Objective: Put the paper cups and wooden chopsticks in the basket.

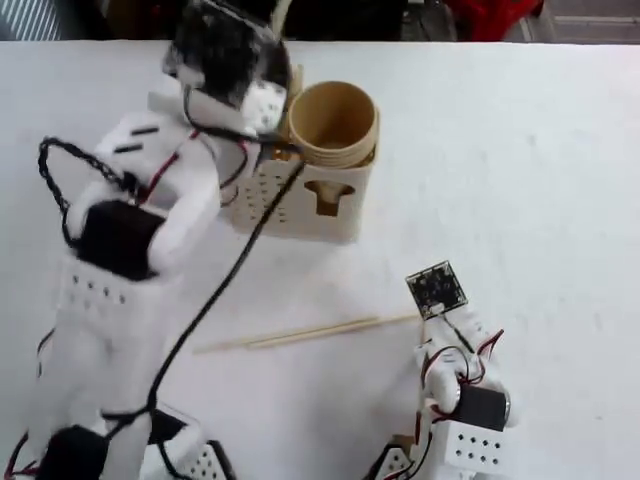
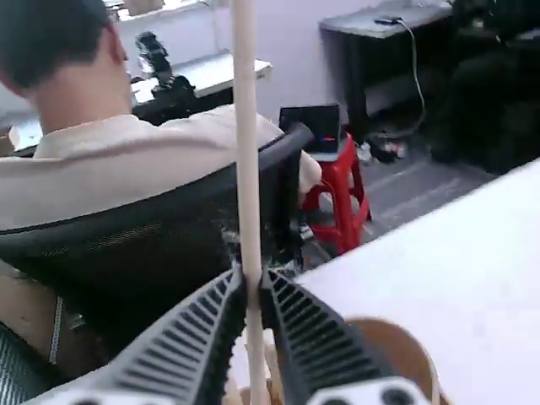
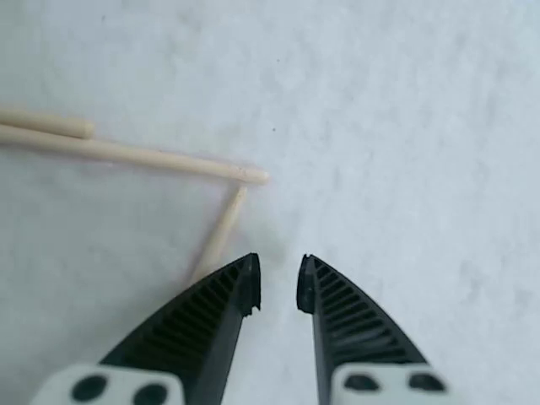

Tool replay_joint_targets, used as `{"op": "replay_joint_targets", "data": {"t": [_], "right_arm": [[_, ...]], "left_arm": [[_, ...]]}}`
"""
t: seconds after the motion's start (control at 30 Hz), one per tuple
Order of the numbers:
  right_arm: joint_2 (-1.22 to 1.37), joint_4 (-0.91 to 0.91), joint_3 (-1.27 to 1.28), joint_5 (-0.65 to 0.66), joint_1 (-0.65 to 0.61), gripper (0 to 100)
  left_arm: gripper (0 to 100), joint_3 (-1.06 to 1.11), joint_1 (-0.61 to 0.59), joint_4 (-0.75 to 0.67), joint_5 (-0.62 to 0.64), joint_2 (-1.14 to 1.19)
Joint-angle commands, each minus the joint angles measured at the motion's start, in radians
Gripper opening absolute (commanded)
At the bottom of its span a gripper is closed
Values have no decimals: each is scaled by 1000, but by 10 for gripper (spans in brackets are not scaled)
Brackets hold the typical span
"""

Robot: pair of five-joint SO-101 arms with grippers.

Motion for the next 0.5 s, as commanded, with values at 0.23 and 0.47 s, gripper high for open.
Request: {"op": "replay_joint_targets", "data": {"t": [0.23,0.47], "right_arm": [[-7,-2,-3,8,-2,87],[-7,-2,-3,8,-2,87]], "left_arm": [[23,71,-94,-233,218,222],[85,66,-94,-173,218,222]]}}
